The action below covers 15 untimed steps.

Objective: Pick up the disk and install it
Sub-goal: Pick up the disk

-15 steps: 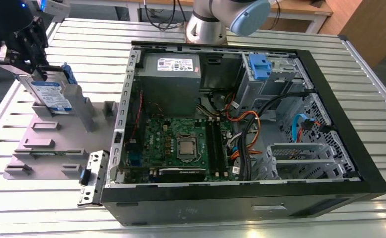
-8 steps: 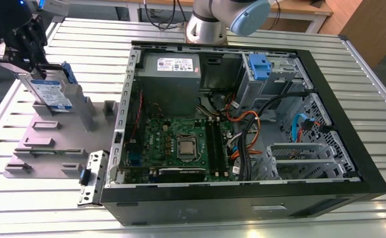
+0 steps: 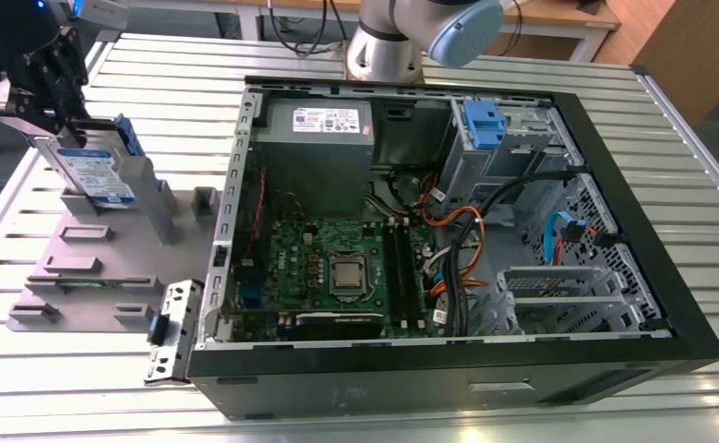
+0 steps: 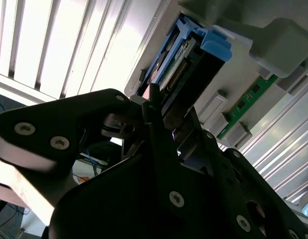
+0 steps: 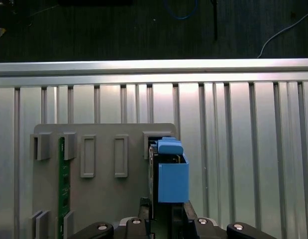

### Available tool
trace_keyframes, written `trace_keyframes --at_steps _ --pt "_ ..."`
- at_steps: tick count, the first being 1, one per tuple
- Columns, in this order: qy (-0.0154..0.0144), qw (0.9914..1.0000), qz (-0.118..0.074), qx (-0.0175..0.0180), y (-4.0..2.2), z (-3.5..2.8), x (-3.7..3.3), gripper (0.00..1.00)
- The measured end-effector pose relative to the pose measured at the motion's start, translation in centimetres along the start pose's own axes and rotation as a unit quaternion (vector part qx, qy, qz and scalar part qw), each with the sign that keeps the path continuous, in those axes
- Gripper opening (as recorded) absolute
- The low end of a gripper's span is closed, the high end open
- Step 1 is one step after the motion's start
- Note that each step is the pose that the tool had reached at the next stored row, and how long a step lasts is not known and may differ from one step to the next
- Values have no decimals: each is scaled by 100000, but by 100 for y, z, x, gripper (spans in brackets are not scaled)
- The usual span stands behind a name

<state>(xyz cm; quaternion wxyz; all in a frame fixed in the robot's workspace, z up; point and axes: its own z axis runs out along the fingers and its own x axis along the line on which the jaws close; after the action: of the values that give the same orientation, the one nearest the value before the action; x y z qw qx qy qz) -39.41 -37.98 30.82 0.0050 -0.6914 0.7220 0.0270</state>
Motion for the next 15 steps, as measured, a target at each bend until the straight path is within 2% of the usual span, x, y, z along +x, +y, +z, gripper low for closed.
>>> trace_keyframes --at_steps 5,9,15 --pt "11 100000 0 -18 1 -19 -1 35" --pt "4 100000 1 -2 3 -77 -3 35" --pt "12 100000 -3 0 3 -79 -3 35"
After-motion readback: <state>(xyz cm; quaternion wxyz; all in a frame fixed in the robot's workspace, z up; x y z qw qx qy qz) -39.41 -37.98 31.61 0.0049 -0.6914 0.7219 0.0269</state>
